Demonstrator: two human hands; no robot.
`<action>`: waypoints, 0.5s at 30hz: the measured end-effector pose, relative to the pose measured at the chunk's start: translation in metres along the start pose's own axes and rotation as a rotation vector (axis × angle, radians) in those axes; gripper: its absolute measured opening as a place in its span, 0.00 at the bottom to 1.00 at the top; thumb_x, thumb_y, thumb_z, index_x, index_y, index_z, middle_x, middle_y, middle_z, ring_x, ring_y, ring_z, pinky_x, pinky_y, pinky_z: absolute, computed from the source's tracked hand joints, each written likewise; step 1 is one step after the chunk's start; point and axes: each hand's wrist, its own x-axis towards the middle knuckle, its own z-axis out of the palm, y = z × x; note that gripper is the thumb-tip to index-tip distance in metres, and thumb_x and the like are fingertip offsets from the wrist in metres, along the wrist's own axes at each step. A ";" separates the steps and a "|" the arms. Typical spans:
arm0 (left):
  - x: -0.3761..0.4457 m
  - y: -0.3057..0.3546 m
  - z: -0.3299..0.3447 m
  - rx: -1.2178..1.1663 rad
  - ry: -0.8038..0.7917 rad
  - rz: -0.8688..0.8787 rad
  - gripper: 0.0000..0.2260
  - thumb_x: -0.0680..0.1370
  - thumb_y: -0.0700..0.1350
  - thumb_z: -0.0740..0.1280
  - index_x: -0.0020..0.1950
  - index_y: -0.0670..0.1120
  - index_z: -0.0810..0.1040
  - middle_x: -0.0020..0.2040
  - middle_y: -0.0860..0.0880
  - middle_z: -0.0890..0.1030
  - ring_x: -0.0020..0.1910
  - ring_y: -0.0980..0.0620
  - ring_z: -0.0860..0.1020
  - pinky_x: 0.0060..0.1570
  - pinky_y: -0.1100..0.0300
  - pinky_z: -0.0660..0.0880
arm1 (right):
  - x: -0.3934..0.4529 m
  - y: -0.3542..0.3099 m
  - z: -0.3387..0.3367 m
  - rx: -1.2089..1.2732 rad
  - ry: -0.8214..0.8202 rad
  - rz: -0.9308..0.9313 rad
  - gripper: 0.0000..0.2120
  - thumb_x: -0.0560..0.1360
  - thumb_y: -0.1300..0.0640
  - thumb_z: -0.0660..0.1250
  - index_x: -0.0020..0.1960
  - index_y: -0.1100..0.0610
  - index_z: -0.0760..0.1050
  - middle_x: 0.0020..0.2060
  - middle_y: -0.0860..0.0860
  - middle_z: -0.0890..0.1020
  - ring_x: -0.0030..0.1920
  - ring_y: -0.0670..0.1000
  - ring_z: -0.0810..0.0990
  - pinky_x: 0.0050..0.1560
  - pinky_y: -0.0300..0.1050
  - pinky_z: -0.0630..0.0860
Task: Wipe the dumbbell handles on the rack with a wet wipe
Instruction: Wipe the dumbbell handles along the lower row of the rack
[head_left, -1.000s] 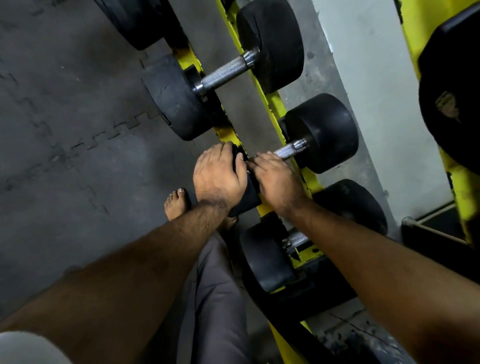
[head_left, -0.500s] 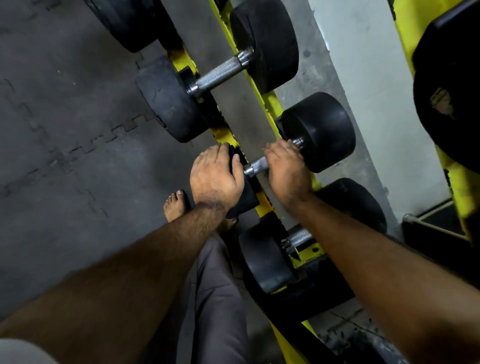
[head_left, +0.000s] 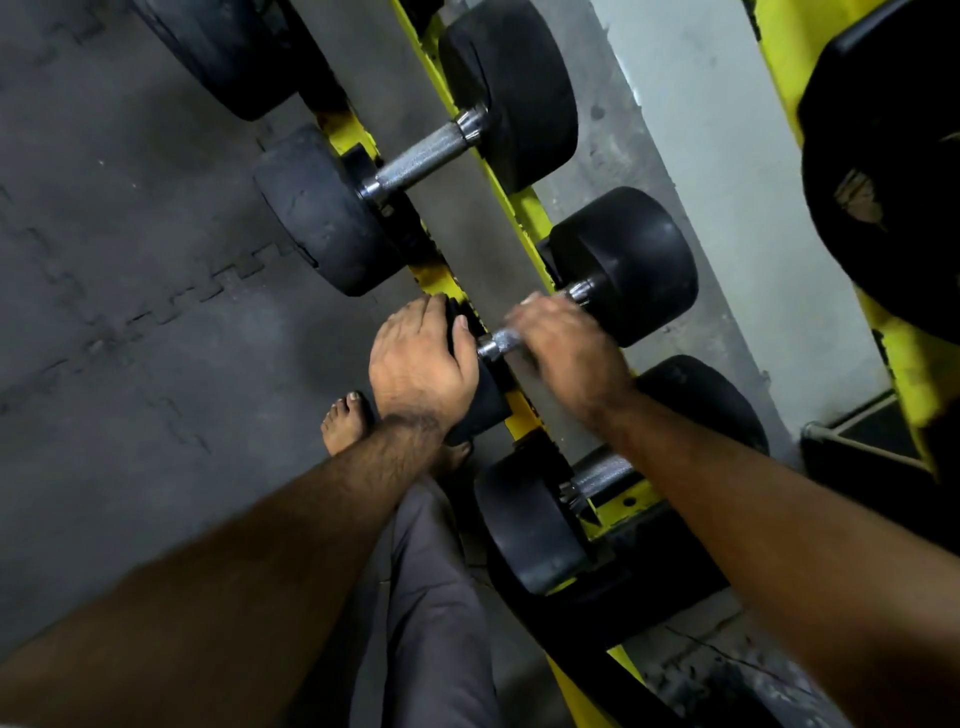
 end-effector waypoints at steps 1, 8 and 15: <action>0.000 0.000 0.000 -0.001 0.001 0.000 0.20 0.81 0.52 0.57 0.62 0.40 0.78 0.56 0.43 0.82 0.55 0.42 0.79 0.60 0.48 0.74 | 0.002 0.004 -0.004 -0.052 0.033 0.103 0.17 0.77 0.64 0.60 0.63 0.61 0.80 0.61 0.56 0.82 0.66 0.58 0.77 0.73 0.52 0.65; 0.000 0.002 -0.003 -0.011 -0.026 -0.016 0.21 0.80 0.52 0.56 0.62 0.40 0.78 0.56 0.43 0.82 0.55 0.42 0.79 0.59 0.48 0.74 | -0.009 -0.009 -0.007 -0.187 -0.059 0.094 0.26 0.76 0.62 0.52 0.72 0.62 0.71 0.70 0.57 0.75 0.73 0.58 0.70 0.74 0.56 0.64; 0.001 0.004 -0.004 -0.018 -0.032 -0.016 0.20 0.80 0.52 0.56 0.61 0.40 0.78 0.55 0.43 0.82 0.54 0.43 0.79 0.58 0.48 0.75 | -0.013 -0.015 0.012 -0.170 0.087 0.239 0.22 0.78 0.63 0.65 0.72 0.60 0.71 0.71 0.55 0.74 0.75 0.56 0.67 0.76 0.53 0.61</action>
